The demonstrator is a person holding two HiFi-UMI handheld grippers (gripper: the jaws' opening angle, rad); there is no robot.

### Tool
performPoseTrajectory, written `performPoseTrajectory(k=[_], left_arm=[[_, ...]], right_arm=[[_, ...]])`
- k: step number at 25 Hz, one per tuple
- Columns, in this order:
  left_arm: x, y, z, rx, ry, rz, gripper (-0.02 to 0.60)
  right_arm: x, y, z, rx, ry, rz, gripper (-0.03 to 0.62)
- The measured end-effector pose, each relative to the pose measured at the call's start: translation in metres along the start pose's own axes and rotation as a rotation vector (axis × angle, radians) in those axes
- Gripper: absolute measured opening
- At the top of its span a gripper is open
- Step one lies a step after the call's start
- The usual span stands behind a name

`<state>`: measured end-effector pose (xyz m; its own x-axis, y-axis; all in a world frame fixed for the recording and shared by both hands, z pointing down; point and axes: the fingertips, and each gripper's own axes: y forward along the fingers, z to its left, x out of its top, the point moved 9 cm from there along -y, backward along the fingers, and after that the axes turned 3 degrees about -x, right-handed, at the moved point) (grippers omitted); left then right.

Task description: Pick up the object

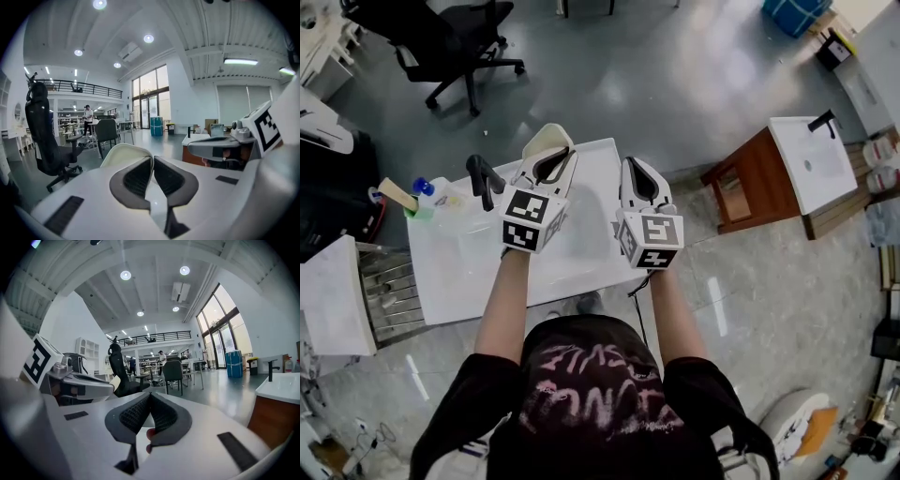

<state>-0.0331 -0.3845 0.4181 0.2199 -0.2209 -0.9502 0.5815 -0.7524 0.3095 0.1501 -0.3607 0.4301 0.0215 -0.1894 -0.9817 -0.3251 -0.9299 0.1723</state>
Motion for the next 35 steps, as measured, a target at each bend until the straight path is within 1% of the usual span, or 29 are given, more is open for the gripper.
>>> performPoseTrajectory(k=[4, 10, 20, 25, 30, 35], left_arm=[[0.018, -0.019, -0.004, 0.016, -0.015, -0.068, 0.034], [0.025, -0.041, -0.010, 0.029, -0.031, -0.116, 0.034], [0.043, -0.072, -0.012, 0.040, -0.016, -0.194, 0.034], [0.050, -0.083, -0.012, 0.039, -0.007, -0.216, 0.034], [0.052, -0.092, -0.008, 0.047, -0.008, -0.234, 0.034], [0.053, -0.098, -0.007, 0.050, 0.004, -0.232, 0.034]], right_arm=[[0.011, -0.008, 0.007, -0.003, -0.009, -0.023, 0.015], [0.023, -0.025, 0.015, -0.010, -0.029, -0.050, 0.015], [0.046, -0.051, 0.023, -0.039, -0.063, -0.096, 0.014], [0.060, -0.060, 0.024, -0.052, -0.077, -0.126, 0.014], [0.065, -0.066, 0.026, -0.062, -0.089, -0.142, 0.015], [0.069, -0.072, 0.027, -0.070, -0.089, -0.148, 0.014]])
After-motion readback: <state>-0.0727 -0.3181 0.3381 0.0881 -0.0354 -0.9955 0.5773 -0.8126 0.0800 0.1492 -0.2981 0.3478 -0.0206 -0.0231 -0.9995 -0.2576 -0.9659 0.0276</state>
